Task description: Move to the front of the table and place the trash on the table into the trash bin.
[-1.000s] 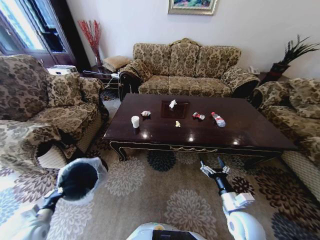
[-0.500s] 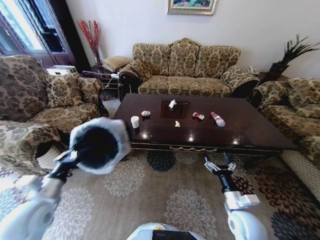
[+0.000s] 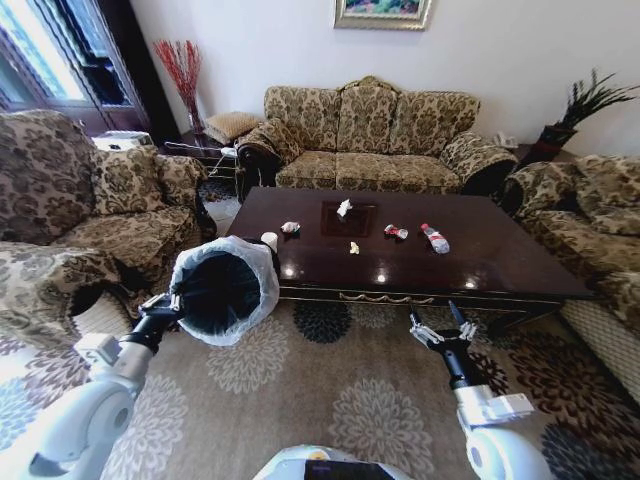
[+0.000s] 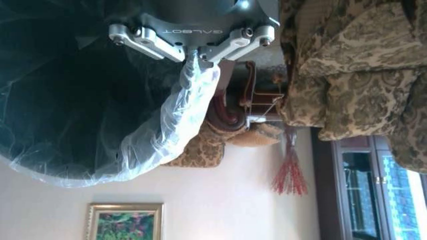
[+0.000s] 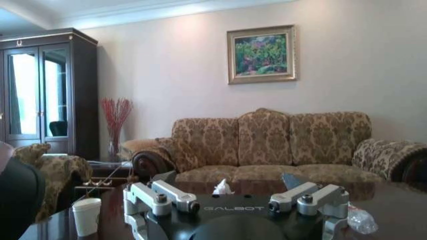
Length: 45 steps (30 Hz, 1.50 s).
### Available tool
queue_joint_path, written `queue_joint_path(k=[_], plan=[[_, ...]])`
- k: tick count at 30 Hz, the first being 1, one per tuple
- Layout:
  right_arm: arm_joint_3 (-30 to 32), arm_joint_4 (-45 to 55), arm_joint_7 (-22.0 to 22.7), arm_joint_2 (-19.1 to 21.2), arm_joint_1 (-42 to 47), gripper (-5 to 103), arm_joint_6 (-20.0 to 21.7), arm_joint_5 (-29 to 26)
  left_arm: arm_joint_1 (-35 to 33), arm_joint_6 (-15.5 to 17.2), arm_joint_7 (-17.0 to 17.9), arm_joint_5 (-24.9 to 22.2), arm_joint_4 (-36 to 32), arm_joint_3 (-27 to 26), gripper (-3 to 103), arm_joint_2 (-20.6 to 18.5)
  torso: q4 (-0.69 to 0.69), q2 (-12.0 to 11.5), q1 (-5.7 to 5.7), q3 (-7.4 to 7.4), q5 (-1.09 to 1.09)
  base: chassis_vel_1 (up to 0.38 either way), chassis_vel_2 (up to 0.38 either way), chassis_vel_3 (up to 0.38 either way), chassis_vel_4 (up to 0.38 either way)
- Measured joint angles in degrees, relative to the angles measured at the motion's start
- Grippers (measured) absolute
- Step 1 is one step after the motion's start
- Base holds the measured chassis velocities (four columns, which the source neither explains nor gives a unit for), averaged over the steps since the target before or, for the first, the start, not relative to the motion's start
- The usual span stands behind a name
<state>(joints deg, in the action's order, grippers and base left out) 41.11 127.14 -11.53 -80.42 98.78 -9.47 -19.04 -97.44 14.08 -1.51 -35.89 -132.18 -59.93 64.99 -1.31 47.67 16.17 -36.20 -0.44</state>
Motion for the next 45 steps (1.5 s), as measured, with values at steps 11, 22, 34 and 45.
queue_joint_path(k=[11,22,34,45], plan=[[-0.46,0.03,0.59,-0.79,0.92,100,-0.88,0.43,-0.20,-0.87,0.12,-1.54,0.58,-1.73,0,-0.07,0.02,0.00,0.02,-0.01,-0.01,-0.157,0.158,0.144,-0.160],[-0.35,-0.23,1.28,-0.62,0.23,100,-1.06,0.69,-0.04,-1.08,0.22,-3.03,0.04,-3.04,0,-0.55,0.01,-0.02,0.00,-0.01,0.00,-0.126,0.119,0.120,-0.120],[-0.37,-0.75,0.78,-0.50,0.07,100,-1.09,0.16,0.02,-1.05,0.34,-3.74,-0.59,-3.95,0,-1.61,0.02,0.01,0.02,-0.01,0.00,0.066,0.035,-0.071,-0.036],[-0.57,-0.89,0.98,-0.76,0.27,100,-1.36,0.05,-0.06,-0.98,0.27,-3.73,-0.57,-3.49,0,-1.69,0.00,0.00,0.01,0.00,0.01,0.216,0.215,-0.207,-0.215]])
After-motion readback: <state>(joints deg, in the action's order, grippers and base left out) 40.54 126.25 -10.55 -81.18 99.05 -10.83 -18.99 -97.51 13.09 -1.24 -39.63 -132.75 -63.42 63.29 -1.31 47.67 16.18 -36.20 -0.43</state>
